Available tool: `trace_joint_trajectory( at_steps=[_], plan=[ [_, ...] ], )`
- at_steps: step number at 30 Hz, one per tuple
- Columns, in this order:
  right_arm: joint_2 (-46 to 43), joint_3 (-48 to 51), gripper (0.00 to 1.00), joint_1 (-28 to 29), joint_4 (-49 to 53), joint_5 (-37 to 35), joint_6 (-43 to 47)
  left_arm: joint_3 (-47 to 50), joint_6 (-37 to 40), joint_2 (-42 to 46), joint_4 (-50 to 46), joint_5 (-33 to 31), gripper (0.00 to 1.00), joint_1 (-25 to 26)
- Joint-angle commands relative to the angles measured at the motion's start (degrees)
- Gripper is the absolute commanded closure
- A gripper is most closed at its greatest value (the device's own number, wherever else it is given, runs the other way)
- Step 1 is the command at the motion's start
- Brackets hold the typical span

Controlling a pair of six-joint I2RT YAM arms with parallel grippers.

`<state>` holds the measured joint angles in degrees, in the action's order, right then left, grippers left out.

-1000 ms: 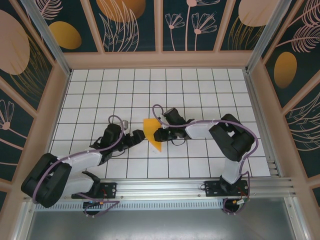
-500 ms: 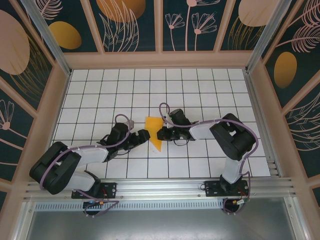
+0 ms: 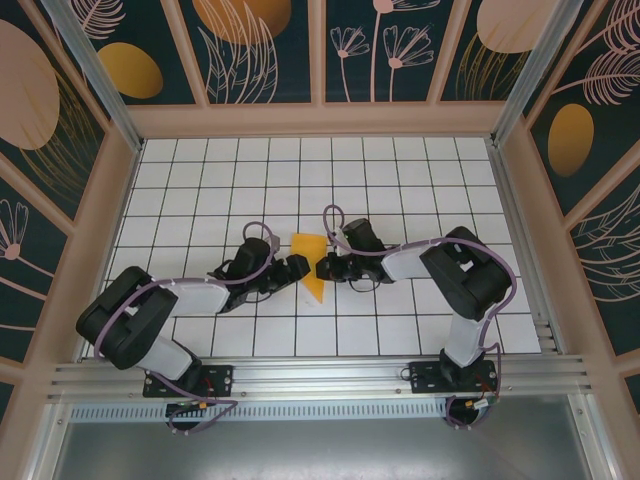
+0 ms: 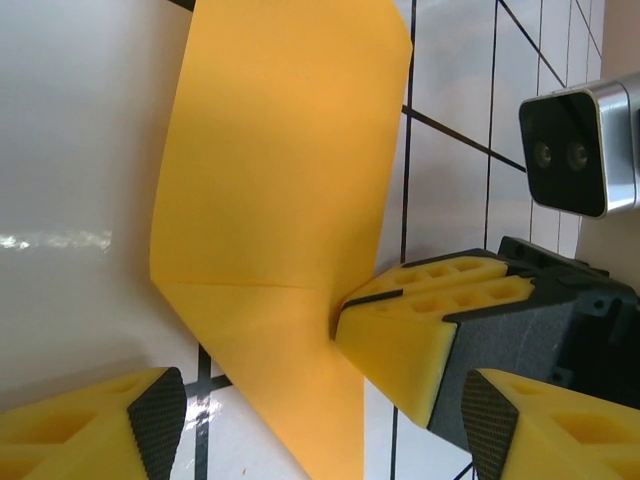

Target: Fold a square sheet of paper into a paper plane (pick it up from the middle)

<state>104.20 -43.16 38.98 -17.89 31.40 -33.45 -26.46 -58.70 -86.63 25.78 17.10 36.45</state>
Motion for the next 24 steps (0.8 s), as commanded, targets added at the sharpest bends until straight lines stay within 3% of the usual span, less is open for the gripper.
trace_joint_trajectory(
  at_steps=[1,15,20,24],
  plan=[
    [1.5,2.9,0.87,-1.6,5.0,-2.2,0.6,-1.7,-0.8,-1.6,-1.2,-0.6,0.27,0.4],
    [0.9,3.7,0.88,-2.8,3.8,-0.5,2.1,-2.9,-3.3,-5.4,4.2,-0.7,0.57,0.4],
    [-2.3,3.7,0.84,-2.9,4.0,-2.4,2.6,-2.1,-4.6,-5.2,5.4,-2.8,0.82,0.4],
    [-11.1,4.8,0.72,-2.5,3.4,-6.9,2.5,-1.0,-5.5,-3.4,5.9,-4.6,0.98,0.4]
  ],
)
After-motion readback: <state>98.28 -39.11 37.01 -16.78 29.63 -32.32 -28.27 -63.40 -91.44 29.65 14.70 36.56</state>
